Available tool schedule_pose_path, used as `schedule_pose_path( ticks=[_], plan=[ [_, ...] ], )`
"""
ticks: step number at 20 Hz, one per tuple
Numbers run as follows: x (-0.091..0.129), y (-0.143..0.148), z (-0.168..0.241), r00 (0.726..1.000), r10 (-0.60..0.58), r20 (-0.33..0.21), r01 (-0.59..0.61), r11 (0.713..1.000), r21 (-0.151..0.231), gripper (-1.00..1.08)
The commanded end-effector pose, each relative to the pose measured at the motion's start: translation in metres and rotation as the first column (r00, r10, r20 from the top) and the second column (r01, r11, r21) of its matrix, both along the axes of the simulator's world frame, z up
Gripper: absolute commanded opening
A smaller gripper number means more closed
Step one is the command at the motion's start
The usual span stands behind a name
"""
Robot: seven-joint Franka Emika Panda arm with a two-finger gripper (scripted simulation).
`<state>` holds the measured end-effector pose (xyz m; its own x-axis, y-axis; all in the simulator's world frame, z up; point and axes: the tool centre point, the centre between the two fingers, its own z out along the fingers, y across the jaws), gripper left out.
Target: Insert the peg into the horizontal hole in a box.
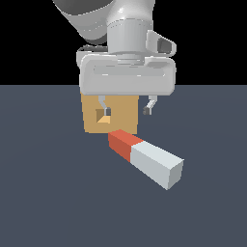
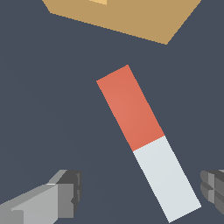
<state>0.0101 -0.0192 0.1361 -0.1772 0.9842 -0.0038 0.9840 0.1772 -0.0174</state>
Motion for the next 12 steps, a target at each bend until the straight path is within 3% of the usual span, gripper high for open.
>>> schedule_pose_path(
  ticks=[1,12],
  plan=[
    [0.005,-0.006,-0.008,0.998,0.057,0.002,-0.057,0.998,0.001,1.0],
    [0.036,-0.026,-0.042,0.949,0.315,0.011,-0.315,0.949,0.006,1.0]
  ],
)
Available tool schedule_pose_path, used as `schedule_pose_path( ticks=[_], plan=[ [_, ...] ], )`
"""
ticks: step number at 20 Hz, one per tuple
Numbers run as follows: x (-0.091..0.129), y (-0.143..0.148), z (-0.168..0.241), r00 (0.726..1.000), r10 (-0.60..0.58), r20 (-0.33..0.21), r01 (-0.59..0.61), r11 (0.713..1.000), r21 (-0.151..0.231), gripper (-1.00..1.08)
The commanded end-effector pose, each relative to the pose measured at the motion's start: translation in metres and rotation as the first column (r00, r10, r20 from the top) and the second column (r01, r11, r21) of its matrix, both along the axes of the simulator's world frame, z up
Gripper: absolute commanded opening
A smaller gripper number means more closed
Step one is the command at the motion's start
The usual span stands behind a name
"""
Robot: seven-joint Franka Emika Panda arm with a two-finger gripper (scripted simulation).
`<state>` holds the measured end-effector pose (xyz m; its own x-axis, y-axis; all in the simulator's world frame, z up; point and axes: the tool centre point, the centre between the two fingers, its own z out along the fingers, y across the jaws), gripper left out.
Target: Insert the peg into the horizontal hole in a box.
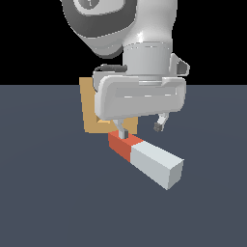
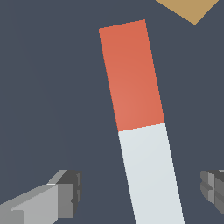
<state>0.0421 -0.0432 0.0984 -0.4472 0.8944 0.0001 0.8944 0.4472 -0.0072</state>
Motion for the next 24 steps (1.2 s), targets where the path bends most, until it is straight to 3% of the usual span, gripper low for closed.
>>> schedule_pose_path(
  ticks=[1,11,24],
  plan=[
    [0.007,-0.003,-0.007,0.998,0.055,0.002,-0.055,0.998,0.001,1.0],
    [0.024,-0.008,-0.022,0.984,0.179,0.006,-0.179,0.984,0.003,1.0],
    [0.025,-0.008,-0.048,0.982,0.188,0.006,-0.188,0.982,0.003,1.0]
  ],
)
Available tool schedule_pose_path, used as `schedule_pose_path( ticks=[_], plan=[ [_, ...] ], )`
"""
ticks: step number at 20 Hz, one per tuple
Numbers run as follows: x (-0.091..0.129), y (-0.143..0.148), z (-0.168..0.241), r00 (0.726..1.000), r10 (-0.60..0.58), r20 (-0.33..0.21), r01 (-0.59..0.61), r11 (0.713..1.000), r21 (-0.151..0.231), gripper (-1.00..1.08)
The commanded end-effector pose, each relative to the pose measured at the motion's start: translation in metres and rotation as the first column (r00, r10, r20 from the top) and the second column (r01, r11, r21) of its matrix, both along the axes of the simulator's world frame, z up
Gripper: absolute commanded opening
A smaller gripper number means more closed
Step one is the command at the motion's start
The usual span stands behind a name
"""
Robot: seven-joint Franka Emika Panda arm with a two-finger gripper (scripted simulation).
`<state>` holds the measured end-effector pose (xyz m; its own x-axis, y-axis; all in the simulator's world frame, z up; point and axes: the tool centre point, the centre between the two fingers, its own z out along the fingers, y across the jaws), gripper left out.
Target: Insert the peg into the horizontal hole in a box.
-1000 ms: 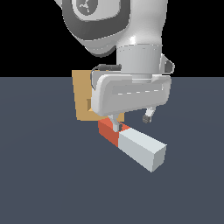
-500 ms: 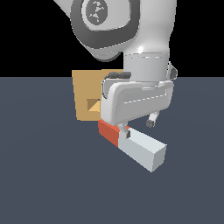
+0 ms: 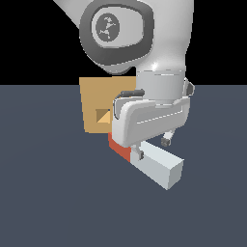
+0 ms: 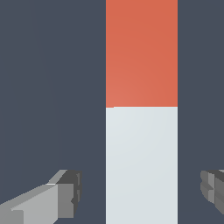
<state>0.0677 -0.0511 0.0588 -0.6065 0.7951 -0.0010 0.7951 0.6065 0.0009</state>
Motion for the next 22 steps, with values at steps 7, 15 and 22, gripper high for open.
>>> schedule_pose_path(
  ticks=[7,15,22],
  plan=[
    [0.0,0.0,-0.034,1.0,0.003,-0.001,-0.003,1.0,0.0,1.0],
    [0.0,0.0,-0.034,1.0,0.003,-0.001,-0.003,1.0,0.0,-1.0],
    [0.0,0.0,-0.034,1.0,0.003,-0.002,-0.003,1.0,0.001,-1.0]
  ],
)
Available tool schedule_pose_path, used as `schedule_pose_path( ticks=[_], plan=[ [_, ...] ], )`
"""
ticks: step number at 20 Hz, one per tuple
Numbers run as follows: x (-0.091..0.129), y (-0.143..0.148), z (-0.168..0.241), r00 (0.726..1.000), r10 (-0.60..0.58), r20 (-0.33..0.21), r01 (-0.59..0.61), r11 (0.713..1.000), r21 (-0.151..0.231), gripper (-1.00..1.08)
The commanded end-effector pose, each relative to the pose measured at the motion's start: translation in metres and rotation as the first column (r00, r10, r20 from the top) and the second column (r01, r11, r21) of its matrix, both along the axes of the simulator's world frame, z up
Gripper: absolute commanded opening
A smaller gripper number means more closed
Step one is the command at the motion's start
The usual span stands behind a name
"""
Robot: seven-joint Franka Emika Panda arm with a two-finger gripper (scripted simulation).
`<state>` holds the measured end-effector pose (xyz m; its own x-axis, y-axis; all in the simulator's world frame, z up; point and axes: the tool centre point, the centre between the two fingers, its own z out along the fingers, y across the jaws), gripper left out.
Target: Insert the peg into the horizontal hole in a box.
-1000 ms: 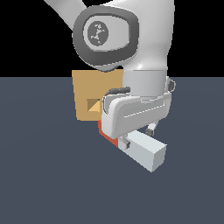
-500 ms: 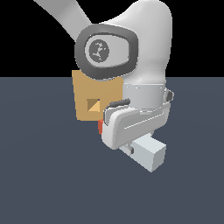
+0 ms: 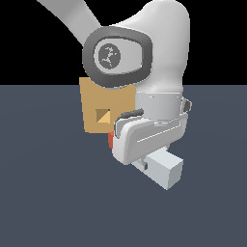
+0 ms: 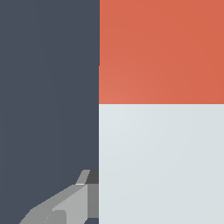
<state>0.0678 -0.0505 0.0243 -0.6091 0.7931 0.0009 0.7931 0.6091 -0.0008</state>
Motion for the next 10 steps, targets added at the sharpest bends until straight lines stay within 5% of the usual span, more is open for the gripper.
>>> schedule_pose_path(
  ticks=[1,10],
  plan=[
    [0.0,0.0,0.0,1.0,-0.002,0.0,0.002,1.0,0.0,-1.0],
    [-0.015,-0.001,0.004,0.998,-0.065,0.0,0.065,0.998,0.0,-1.0]
  ],
)
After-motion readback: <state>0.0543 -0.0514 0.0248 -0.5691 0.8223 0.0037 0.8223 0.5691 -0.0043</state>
